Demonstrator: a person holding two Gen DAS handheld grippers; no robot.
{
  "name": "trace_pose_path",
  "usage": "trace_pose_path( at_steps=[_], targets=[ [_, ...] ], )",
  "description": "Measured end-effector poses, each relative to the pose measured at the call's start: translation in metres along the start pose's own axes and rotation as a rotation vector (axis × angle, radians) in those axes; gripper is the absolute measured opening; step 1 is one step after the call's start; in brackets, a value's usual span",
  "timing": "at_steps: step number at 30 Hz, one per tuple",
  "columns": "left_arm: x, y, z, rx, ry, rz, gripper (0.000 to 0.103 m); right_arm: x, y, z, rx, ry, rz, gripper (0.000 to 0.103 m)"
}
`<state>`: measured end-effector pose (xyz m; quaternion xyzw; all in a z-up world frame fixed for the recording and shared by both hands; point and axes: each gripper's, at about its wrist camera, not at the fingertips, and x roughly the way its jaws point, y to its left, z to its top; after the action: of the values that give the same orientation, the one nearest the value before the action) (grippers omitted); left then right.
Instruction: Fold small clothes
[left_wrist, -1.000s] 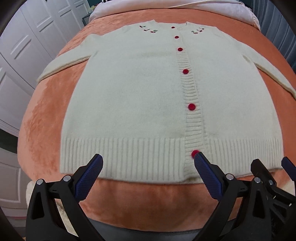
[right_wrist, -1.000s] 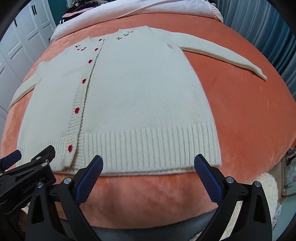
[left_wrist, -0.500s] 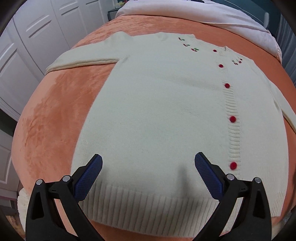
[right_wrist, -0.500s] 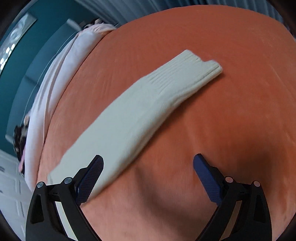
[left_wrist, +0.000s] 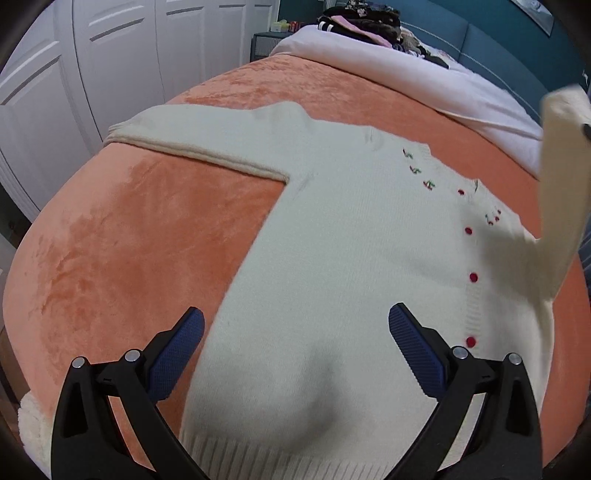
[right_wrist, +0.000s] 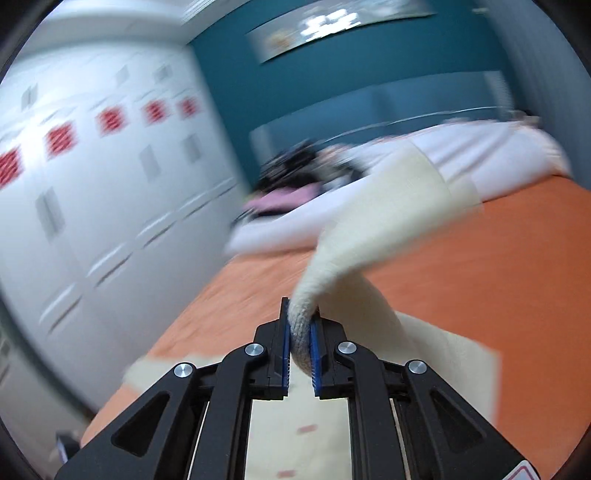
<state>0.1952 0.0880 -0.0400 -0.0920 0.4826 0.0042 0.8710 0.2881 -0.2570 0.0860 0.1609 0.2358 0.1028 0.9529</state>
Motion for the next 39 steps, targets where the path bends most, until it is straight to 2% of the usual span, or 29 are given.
trace_pose_path(
  at_steps=[1,3,4,6,8,9,11,12,14,15,17,19,21,23,24,26,27,28,29,30,31,33,36,38,39],
  targets=[
    [-0.001,0.001,0.007,-0.009,-0.011,-0.021,0.098,0.029,0.025,-0.016,-0.033,0.059,0.037,0.014],
    [0.0,0.002,0.025,-0.039,-0.027,-0.082,0.098,0.08,0.053,-0.054,-0.06,0.188,0.057,0.018],
    [0.004,0.003,0.034,-0.056,-0.034,-0.123,0.098,0.102,0.058,-0.077,-0.06,0.262,0.051,0.018],
    [0.02,0.004,0.052,-0.093,-0.023,-0.178,0.098,0.113,0.057,-0.111,-0.056,0.332,-0.011,0.019],
    [0.042,0.007,0.068,-0.132,-0.009,-0.212,0.098,0.098,0.043,-0.128,-0.01,0.32,-0.058,0.023],
    [0.056,0.008,0.075,-0.158,0.001,-0.223,0.098,0.086,0.03,-0.132,0.034,0.309,-0.076,0.037],
    [0.082,0.011,0.085,-0.217,0.035,-0.251,0.098,0.047,-0.011,-0.143,0.155,0.263,-0.152,0.056],
    [0.096,0.012,0.088,-0.258,0.061,-0.278,0.098,0.025,-0.034,-0.152,0.219,0.244,-0.199,0.059],
    [0.121,0.014,0.086,-0.342,0.137,-0.299,0.098,0.004,-0.079,-0.166,0.367,0.239,-0.247,0.059],
    [0.13,0.015,0.082,-0.385,0.168,-0.284,0.098,-0.004,-0.101,-0.172,0.449,0.23,-0.264,0.059],
    [0.124,0.019,0.077,-0.44,0.147,-0.289,0.098,-0.009,-0.14,-0.178,0.608,0.205,-0.281,0.059],
    [0.103,0.028,0.066,-0.512,0.126,-0.302,0.098,-0.01,-0.157,-0.176,0.693,0.169,-0.242,0.059],
    [0.09,0.036,0.048,-0.573,0.132,-0.323,0.098,-0.006,-0.157,-0.174,0.721,0.17,-0.222,0.059],
    [0.095,0.039,0.031,-0.612,0.175,-0.32,0.098,0.003,-0.149,-0.173,0.71,0.182,-0.211,0.059],
    [0.099,0.037,0.027,-0.605,0.176,-0.32,0.098,0.006,-0.142,-0.175,0.703,0.18,-0.193,0.059],
    [0.101,0.028,0.032,-0.552,0.151,-0.276,0.098,0.015,-0.131,-0.179,0.729,0.18,-0.153,0.059],
    [0.101,0.022,0.038,-0.531,0.136,-0.264,0.092,0.022,-0.131,-0.18,0.745,0.179,-0.142,0.056],
    [0.103,0.015,0.046,-0.509,0.119,-0.285,0.083,0.027,-0.129,-0.177,0.747,0.174,-0.141,0.048],
    [0.107,0.007,0.058,-0.479,0.119,-0.319,0.047,0.028,-0.132,-0.172,0.737,0.152,-0.152,0.018],
    [0.111,0.0,0.071,-0.455,0.132,-0.355,0.033,0.028,-0.137,-0.163,0.73,0.13,-0.155,0.012],
    [0.11,-0.008,0.086,-0.438,0.121,-0.417,0.013,0.021,-0.143,-0.153,0.733,0.094,-0.136,0.011],
    [0.093,-0.027,0.121,-0.368,0.025,-0.502,0.01,-0.005,-0.146,-0.124,0.694,-0.051,-0.14,0.011],
    [0.057,-0.054,0.156,-0.236,-0.158,-0.584,0.011,-0.041,-0.154,-0.108,0.673,-0.221,-0.108,0.01],
    [0.064,-0.068,0.158,-0.169,-0.173,-0.568,0.012,-0.045,-0.166,-0.119,0.671,-0.23,-0.147,0.009],
    [0.08,-0.071,0.153,-0.143,-0.142,-0.529,0.012,-0.036,-0.174,-0.133,0.669,-0.179,-0.193,0.01]
  ],
)
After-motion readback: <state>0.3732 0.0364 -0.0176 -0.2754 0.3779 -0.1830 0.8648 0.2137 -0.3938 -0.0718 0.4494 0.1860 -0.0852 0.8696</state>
